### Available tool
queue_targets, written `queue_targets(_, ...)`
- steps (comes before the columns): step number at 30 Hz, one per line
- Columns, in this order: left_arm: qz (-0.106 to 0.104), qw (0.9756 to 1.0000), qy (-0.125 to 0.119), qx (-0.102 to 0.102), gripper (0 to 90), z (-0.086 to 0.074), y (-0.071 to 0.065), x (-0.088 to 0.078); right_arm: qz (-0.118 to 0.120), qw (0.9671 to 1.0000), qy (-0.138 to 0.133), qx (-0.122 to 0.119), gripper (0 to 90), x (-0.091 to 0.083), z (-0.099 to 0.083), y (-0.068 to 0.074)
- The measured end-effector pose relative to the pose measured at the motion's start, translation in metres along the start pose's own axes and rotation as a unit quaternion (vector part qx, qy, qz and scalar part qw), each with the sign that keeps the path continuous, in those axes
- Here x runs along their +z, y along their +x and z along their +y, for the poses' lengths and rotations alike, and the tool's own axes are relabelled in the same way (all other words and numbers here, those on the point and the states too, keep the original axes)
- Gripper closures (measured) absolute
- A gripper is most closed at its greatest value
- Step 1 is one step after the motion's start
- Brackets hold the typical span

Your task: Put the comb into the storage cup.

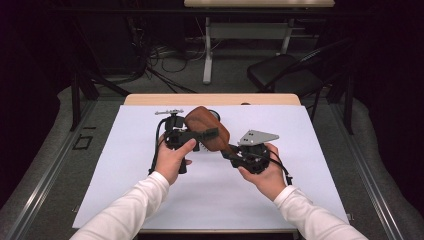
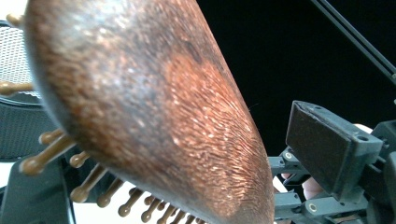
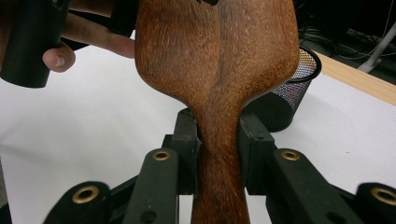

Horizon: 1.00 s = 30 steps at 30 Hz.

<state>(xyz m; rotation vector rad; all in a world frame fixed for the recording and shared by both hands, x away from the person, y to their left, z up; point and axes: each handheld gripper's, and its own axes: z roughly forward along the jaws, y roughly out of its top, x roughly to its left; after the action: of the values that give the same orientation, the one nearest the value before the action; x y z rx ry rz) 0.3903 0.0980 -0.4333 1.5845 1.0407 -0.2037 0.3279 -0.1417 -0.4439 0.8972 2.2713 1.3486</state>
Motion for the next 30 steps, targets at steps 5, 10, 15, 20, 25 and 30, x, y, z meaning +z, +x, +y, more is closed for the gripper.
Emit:
queue_targets(5, -0.008, 0.9998, -0.007, -0.018, 15.8, 0.0001, 0.0030, -0.0014, -0.002, 1.0000, -0.002, -0.001, 71.4, 0.0036, -0.0019, 0.0009)
queue_targets(10, -0.011, 0.9995, -0.015, -0.026, 18.6, 0.0006, 0.0050, -0.0028, -0.008, 0.9999, -0.008, -0.007, 71.5, 0.0058, -0.0043, 0.0024)
queue_targets(15, -0.014, 0.9993, -0.023, -0.025, 19.5, 0.0009, 0.0043, -0.0035, -0.010, 0.9999, -0.010, -0.007, 71.5, 0.0066, -0.0046, 0.0023)
queue_targets(20, -0.008, 0.9993, -0.026, -0.025, 24.9, 0.0010, 0.0038, -0.0046, -0.011, 0.9999, -0.009, -0.007, 71.6, 0.0072, -0.0053, 0.0016)
queue_targets(25, -0.001, 0.9989, -0.031, -0.035, 29.9, 0.0010, 0.0047, -0.0059, -0.011, 0.9999, -0.009, -0.008, 71.6, 0.0074, -0.0052, 0.0018)
queue_targets(30, 0.004, 0.9985, -0.033, -0.042, 36.5, 0.0012, 0.0050, -0.0071, -0.011, 0.9999, -0.010, -0.008, 71.7, 0.0077, -0.0051, 0.0013)
